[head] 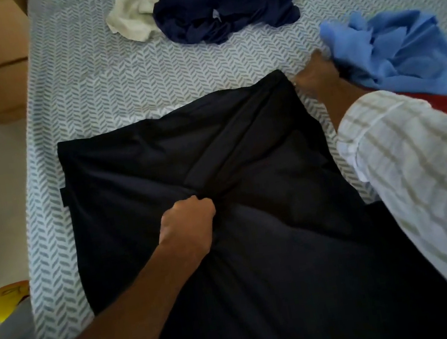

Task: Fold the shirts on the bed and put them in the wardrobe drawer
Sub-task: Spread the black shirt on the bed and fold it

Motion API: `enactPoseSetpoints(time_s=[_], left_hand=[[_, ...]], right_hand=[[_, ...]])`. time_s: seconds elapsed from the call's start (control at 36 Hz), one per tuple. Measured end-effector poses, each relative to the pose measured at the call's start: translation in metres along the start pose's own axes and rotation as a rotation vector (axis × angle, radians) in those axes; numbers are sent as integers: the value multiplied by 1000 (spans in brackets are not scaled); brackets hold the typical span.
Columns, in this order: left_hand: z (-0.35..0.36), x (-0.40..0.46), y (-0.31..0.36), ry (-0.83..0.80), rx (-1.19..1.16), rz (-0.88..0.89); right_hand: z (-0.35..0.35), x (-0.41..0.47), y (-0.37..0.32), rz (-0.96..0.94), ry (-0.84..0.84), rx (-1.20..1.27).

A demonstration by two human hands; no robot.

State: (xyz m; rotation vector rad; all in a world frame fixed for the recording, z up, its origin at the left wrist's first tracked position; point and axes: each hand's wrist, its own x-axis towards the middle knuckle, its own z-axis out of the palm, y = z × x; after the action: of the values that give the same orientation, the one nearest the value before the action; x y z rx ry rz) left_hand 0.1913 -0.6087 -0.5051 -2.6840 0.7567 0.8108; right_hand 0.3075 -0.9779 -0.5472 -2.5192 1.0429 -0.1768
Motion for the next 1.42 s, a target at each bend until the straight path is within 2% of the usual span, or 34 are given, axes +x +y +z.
enactPoseSetpoints(time_s=[0.11, 0.17, 0.25, 0.31, 0.39, 0.44, 0.69, 0.83, 0.97, 1.0, 1.11, 1.17, 1.22, 1.28, 1.33, 1.42], left_hand=[[-1, 0, 3, 30, -10, 7], [0, -1, 3, 48, -1, 6], [0, 0, 1, 46, 7, -1], [0, 1, 0, 43, 10, -6], [1, 2, 1, 40, 19, -9], [1, 4, 1, 36, 21, -7], [4, 6, 0, 19, 59, -32], [2, 7, -1, 8, 59, -37], [3, 4, 0, 9, 55, -36], [4, 4, 1, 9, 55, -39], [8, -3, -1, -13, 20, -32], [12, -5, -8, -28, -13, 18], [17, -7, -16, -51, -42, 57], [20, -12, -23, -34, -113, 88], [20, -20, -28, -42, -269, 129], [30, -42, -34, -41, -514, 156]], right_hand=[[5, -16, -21, -149, -115, -20], [9, -18, -34, -125, -156, 35], [8, -14, -47, -50, -328, 93], [3, -7, -48, -34, -304, 108], [1, 6, -41, 1, -103, 229], [2, 7, -36, 7, -64, 260], [5, -9, -22, 60, -248, 258], [-8, -35, 20, -18, -291, 333], [-2, -57, 90, 50, -374, 287], [-7, -71, 91, 54, -345, 285], [-22, -119, 91, 196, -34, 401], [-29, -138, 94, 191, -4, 494], [-32, -150, 99, 144, -72, 429], [-46, -172, 110, 74, -240, 249], [-58, -192, 128, 33, -336, 100], [-76, -213, 147, 53, -443, 45]])
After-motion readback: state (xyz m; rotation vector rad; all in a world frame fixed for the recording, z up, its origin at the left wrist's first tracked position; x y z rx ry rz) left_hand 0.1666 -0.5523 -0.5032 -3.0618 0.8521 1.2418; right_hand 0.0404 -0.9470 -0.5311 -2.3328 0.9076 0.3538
